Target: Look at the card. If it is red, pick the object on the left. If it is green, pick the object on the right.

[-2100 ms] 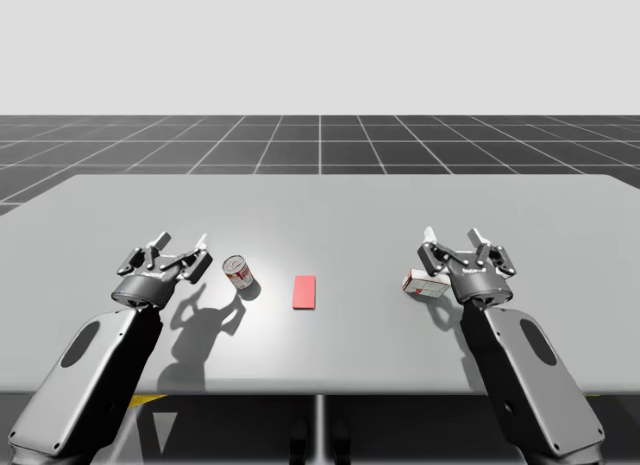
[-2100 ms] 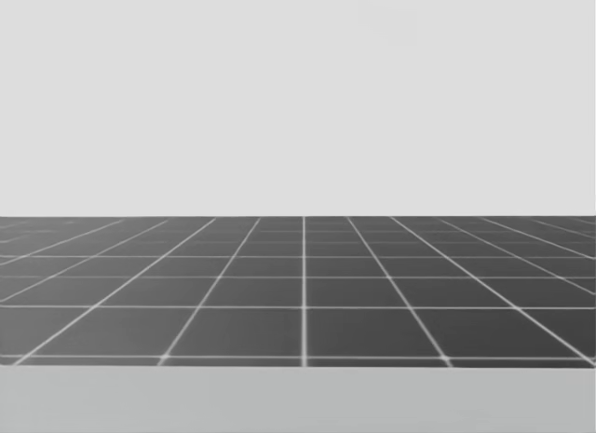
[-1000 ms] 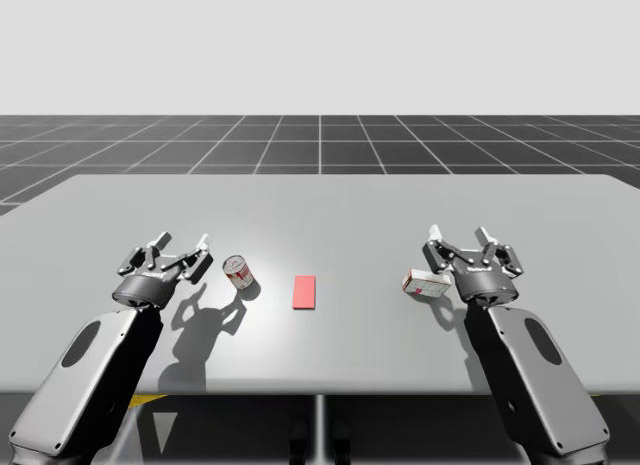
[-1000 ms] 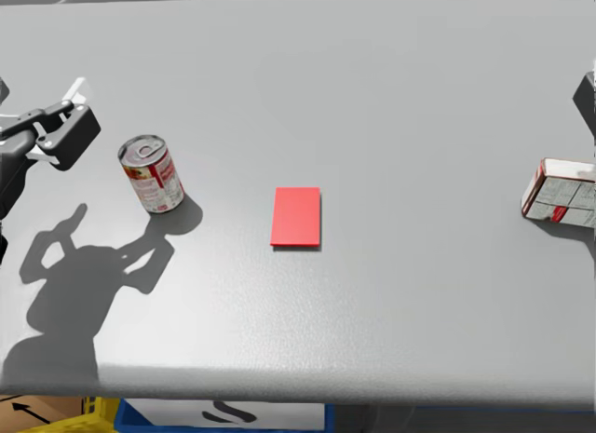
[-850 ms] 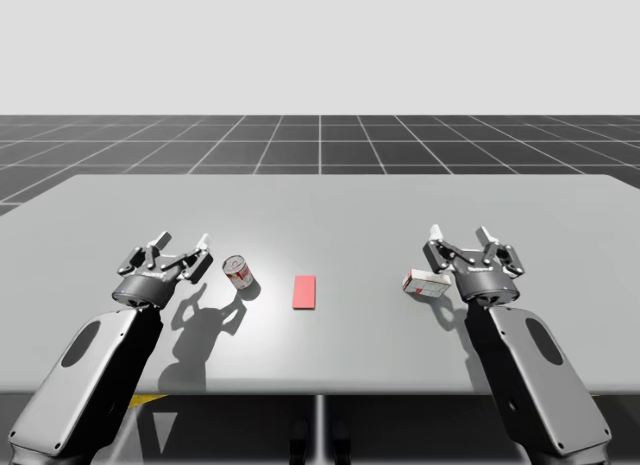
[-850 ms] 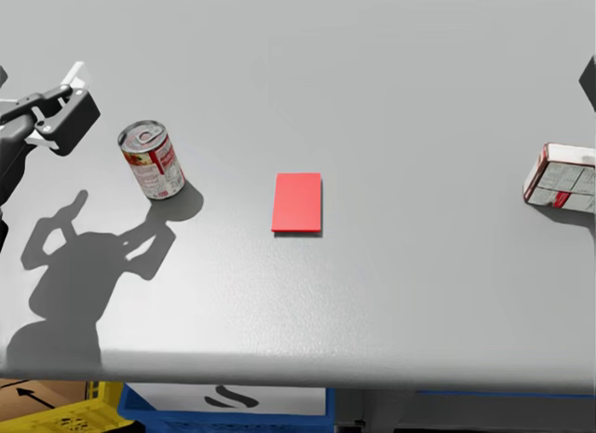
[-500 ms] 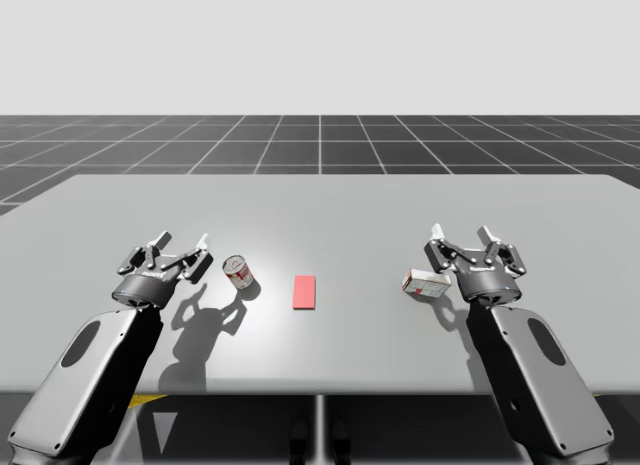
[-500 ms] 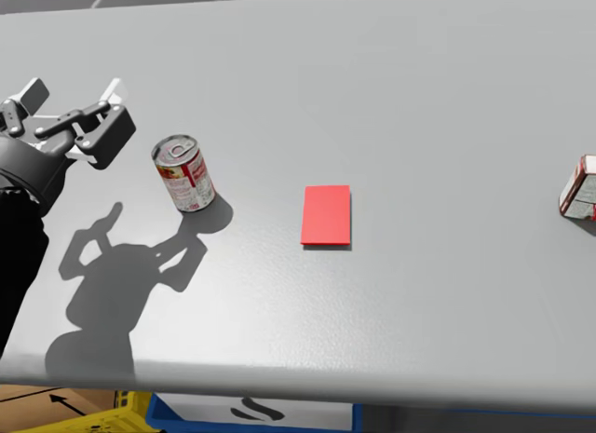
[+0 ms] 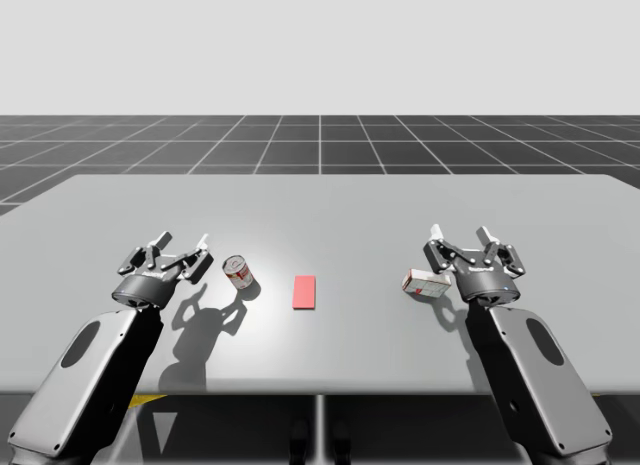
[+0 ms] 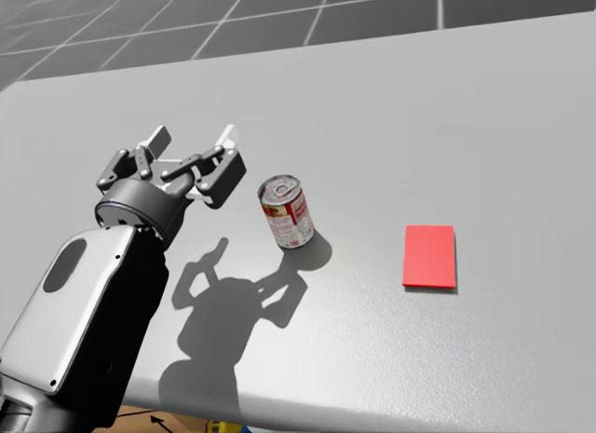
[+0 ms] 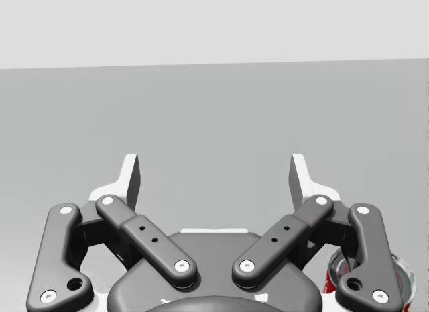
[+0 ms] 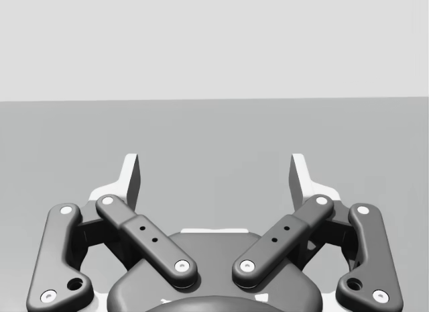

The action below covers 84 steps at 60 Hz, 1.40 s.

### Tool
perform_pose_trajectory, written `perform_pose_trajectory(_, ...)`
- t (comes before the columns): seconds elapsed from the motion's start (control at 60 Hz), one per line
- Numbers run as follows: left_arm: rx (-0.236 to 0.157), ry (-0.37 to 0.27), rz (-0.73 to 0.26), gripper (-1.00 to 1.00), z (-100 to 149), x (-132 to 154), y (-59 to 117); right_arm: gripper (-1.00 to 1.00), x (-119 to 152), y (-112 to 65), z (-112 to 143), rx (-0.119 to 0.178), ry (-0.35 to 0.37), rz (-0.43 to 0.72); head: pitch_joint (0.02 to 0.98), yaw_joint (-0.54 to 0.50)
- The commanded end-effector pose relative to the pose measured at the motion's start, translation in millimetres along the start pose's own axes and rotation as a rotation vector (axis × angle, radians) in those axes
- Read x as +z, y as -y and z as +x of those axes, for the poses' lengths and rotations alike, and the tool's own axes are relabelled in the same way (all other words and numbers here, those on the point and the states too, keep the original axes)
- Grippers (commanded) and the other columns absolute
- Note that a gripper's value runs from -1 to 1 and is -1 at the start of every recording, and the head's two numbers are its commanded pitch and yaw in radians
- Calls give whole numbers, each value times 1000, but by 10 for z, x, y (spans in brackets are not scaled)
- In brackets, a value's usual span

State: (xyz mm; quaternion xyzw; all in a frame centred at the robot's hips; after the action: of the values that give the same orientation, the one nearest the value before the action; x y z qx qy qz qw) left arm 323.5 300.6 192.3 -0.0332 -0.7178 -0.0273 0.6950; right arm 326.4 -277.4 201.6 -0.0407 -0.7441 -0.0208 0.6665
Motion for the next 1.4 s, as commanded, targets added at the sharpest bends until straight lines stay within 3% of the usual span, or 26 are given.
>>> perform_pose_trajectory(0.017,5,-1,-8,-1000,5,5,14,-1000,-5,10,-2,0,1,0,783,323)
perform_pose_trajectory(0.133,23,0,-25,-1000,29,24,43,-1000,-11,12,-5,0,0,1,777,321)
perform_pose_trajectory(0.217,74,-2,-48,-1000,61,48,81,-1000,-15,15,-9,-1,-2,1,772,326)
perform_pose_trajectory(0.267,84,-6,-61,-1000,72,66,108,-1000,-16,17,-12,-2,-2,-1,765,328)
perform_pose_trajectory(0.417,31,-17,-124,-1000,171,223,206,-1000,-36,28,-39,-2,-10,-5,763,338)
perform_pose_trajectory(0.7,30,-81,-288,-1000,281,659,234,-1000,-38,26,-54,-4,-14,-6,776,353)
perform_pose_trajectory(0.833,36,-110,-339,-1000,164,794,201,-1000,-38,32,-56,-5,-14,-8,774,353)
perform_pose_trajectory(0.85,16,-112,-343,-1000,105,821,197,-1000,-39,34,-55,-5,-14,-9,773,353)
perform_pose_trajectory(1.083,-38,-172,-310,-1000,-281,820,185,-1000,-47,40,-57,-7,-12,-8,771,352)
perform_pose_trajectory(1.4,-15,-223,-311,-1000,-471,592,286,-1000,-51,57,-48,-11,-6,-10,762,346)
